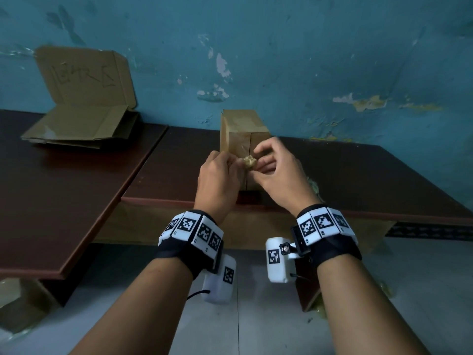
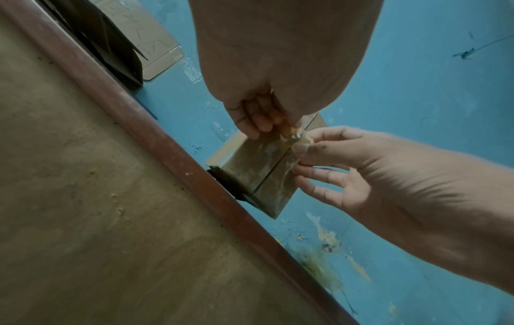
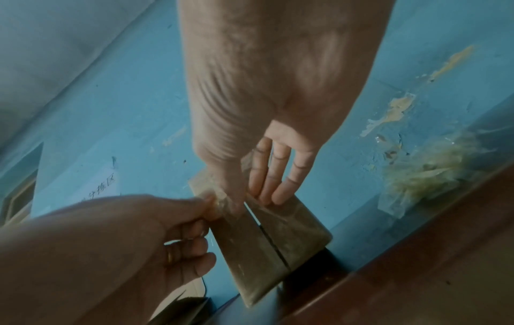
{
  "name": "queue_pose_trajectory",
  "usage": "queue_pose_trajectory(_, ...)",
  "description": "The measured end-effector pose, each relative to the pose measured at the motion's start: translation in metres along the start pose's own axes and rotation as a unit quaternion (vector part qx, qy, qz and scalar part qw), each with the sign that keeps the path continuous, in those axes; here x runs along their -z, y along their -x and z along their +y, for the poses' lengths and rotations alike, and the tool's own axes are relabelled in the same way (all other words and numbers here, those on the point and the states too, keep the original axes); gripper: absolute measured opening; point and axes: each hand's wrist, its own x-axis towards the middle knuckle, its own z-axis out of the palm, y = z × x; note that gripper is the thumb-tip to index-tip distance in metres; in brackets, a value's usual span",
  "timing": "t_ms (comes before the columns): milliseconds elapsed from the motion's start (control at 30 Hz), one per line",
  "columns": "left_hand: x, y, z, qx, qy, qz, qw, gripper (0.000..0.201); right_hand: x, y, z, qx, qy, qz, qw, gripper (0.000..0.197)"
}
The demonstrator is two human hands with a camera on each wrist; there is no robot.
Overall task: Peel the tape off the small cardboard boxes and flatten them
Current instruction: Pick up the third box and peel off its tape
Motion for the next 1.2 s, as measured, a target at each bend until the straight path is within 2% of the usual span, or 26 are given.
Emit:
queue_pose_trajectory(100,0.005,-0.001,0.002,0.036,0.000,-0.009,0.999,0.036,-0.003,-0.002,0.003,0.038,0.016,0.009,0.999,0.026)
queue_pose_trajectory(267,0.012,-0.002,0.007,0.057,0.047,-0.002,0.997,0.044,-0.008,-0.004,0.006,0.059,0.055,0.006,0.997,0.010)
queue_pose_trajectory(333,0.012,0.001,0.011,0.054,0.072,0.002,0.996,0.038,-0.010,-0.005,0.005,0.052,0.066,0.003,0.996,0.014)
queue_pose_trajectory(400,0.011,0.004,0.014,0.053,0.101,0.007,0.993,0.019,-0.011,-0.006,0.005,0.049,0.062,0.008,0.997,0.018)
queue_pose_trajectory(433,0.012,0.005,0.014,0.054,0.116,0.006,0.992,0.016,-0.011,-0.007,0.004,0.048,0.058,0.013,0.997,0.018)
queue_pose_trajectory(567,0.018,0.005,0.014,0.012,0.133,-0.026,0.991,0.037,-0.006,-0.009,0.003,0.034,0.051,0.025,0.998,0.018)
queue_pose_trajectory(733,0.020,0.002,0.009,-0.064,0.074,-0.052,0.994,0.046,0.001,-0.010,0.002,0.018,0.044,0.008,0.999,0.023)
queue_pose_trajectory(867,0.024,0.000,0.010,-0.086,0.069,-0.029,0.994,0.038,0.004,-0.009,0.000,0.012,0.012,-0.007,1.000,0.024)
queue_pose_trajectory(1033,0.025,-0.002,0.011,-0.074,0.096,0.002,0.993,0.026,0.008,-0.008,-0.009,0.001,-0.069,0.005,0.998,0.036)
queue_pose_trajectory(1200,0.019,-0.006,0.004,-0.077,0.103,0.033,0.991,0.014,0.010,-0.003,-0.022,0.008,-0.096,0.011,0.995,0.024)
